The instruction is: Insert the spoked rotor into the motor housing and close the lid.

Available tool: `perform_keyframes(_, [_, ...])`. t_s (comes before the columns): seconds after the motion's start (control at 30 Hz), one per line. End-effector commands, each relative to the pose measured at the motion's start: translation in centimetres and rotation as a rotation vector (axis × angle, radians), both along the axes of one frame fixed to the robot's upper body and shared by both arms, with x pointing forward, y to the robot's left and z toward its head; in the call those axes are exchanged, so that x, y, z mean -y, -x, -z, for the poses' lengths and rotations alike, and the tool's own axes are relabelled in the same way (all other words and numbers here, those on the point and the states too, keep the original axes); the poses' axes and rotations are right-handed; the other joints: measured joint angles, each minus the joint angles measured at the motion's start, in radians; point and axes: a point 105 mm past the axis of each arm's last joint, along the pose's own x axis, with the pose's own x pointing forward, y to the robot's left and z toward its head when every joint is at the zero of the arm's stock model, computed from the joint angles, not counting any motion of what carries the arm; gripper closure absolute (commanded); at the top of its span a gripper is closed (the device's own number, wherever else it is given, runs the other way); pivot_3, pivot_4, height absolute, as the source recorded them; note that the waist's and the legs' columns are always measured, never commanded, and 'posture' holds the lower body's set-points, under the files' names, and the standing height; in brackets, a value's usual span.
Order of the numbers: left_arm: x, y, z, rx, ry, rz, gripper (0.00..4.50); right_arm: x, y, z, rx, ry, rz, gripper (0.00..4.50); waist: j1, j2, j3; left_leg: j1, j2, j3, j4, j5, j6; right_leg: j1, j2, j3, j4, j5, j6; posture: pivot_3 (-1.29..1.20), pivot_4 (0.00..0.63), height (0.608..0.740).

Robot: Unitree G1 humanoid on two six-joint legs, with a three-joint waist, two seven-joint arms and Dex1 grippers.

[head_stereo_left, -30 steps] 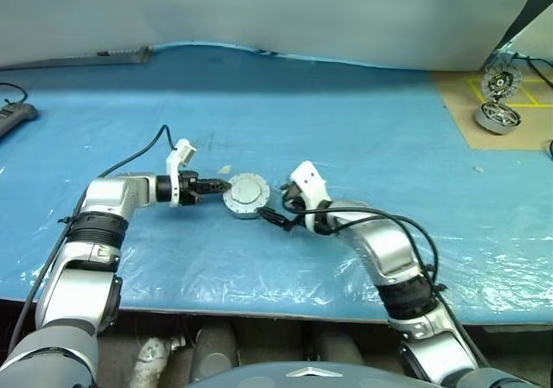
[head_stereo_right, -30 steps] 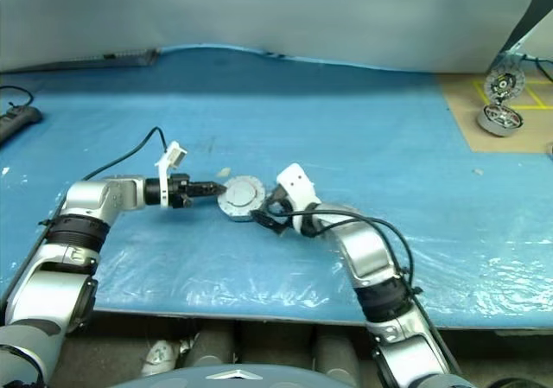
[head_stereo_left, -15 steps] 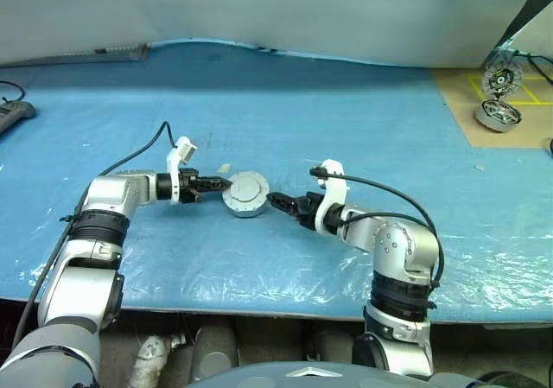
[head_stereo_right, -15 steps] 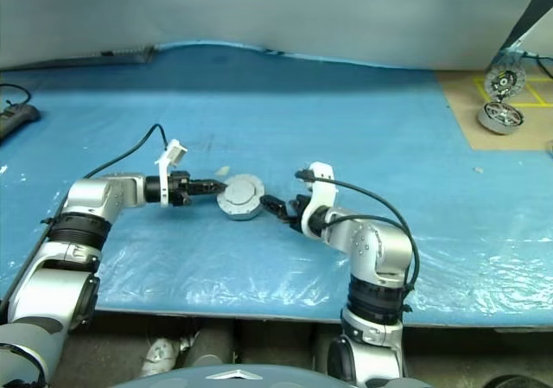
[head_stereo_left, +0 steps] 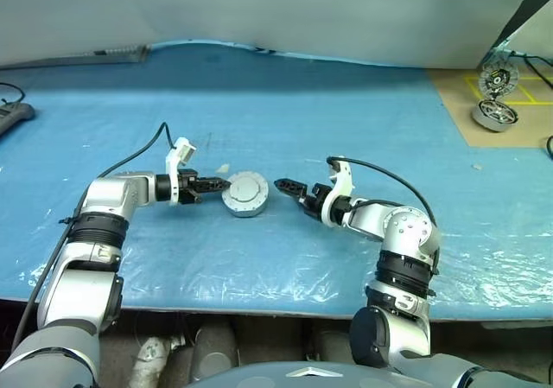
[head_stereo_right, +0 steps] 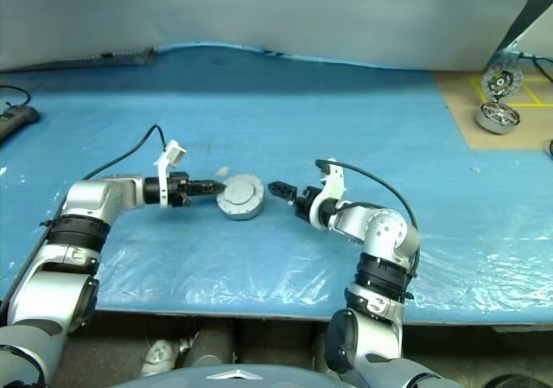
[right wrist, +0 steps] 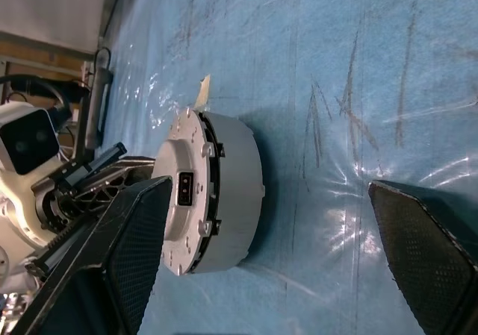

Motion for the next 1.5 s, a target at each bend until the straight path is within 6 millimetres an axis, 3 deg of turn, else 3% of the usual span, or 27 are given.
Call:
perform_keyframes(0.03, [0.0,0.7,1.3,-0.051,-0.028,0.003,4.50,-8.3,0.7,-2.9,-0.021,-0.234,-0.155,0.04,0.000,0.000,0.000,0.000,0.000,0.000,0.000,0.000,0.000,0.000,0.000,0.000,0.000,0.000,0.000,0.00,0.150,0.740])
perform_keyframes(0.3, [0.0,0.8,1.2,-0.053,-0.027,0.001,4.50,-10.4,0.7,-3.8,-0.041,-0.314,-0.203,0.04,0.000,0.000,0.000,-0.001,0.000,0.000,0.000,0.000,0.000,0.000,0.000,-0.001,0.000,0.000,0.000,0.00,0.150,0.740])
perform_keyframes(0.63, [0.0,0.9,1.2,-0.056,-0.029,-0.001,4.50,-11.3,2.0,-4.0,-0.111,-0.407,-0.264,0.04,0.002,0.000,0.000,-0.002,0.000,0.000,0.000,0.000,0.000,-0.001,0.000,-0.002,0.000,0.000,-0.001,0.00,0.150,0.740])
perform_keyframes(0.73, [0.0,0.9,1.3,-0.057,-0.029,-0.003,4.50,-11.1,2.1,-3.7,-0.133,-0.425,-0.260,0.63,0.002,0.000,0.000,-0.003,0.000,0.000,0.000,0.000,0.000,-0.001,0.000,-0.002,0.000,0.000,-0.001,0.00,0.150,0.740])
perform_keyframes(0.93, [0.0,1.0,1.6,-0.064,-0.027,-0.006,4.50,-10.6,2.6,-3.5,-0.152,-0.441,-0.271,2.66,0.001,0.000,0.000,-0.003,0.001,0.000,0.000,0.000,0.000,-0.002,0.000,-0.002,0.000,0.000,0.000,0.00,0.150,0.740])
perform_keyframes(1.07, [0.1,1.0,1.7,-0.067,-0.027,-0.005,4.50,-10.2,2.9,-3.2,-0.164,-0.434,-0.271,3.41,0.001,-0.001,0.000,-0.004,0.001,0.000,0.001,0.000,0.000,-0.002,0.000,-0.003,0.001,0.000,0.000,0.00,0.150,0.740])
perform_keyframes(1.27, [0.3,0.5,1.1,-0.055,-0.002,-0.017,4.50,-9.8,3.1,-2.4,-0.183,-0.399,-0.261,3.45,0.002,-0.001,0.000,-0.004,0.001,0.000,0.001,0.000,0.000,-0.002,0.000,-0.003,0.001,0.000,0.000,0.00,0.150,0.740])
perform_keyframes(1.47, [-0.5,-0.8,-1.4,-0.029,0.117,-0.129,4.50,-9.4,2.9,-2.5,-0.180,-0.418,-0.220,3.45,0.003,-0.001,0.000,-0.004,0.001,0.000,0.002,0.000,0.000,-0.002,0.000,-0.003,0.001,0.000,0.000,0.00,0.150,0.740])
perform_keyframes(1.5, [-0.6,-0.9,-1.8,-0.034,0.137,-0.151,4.32,-9.3,2.8,-2.5,-0.179,-0.425,-0.213,3.45,0.002,-0.002,0.000,-0.004,0.001,0.000,0.002,0.000,0.000,-0.002,0.000,-0.003,0.001,0.000,0.000,0.00,0.150,0.740])
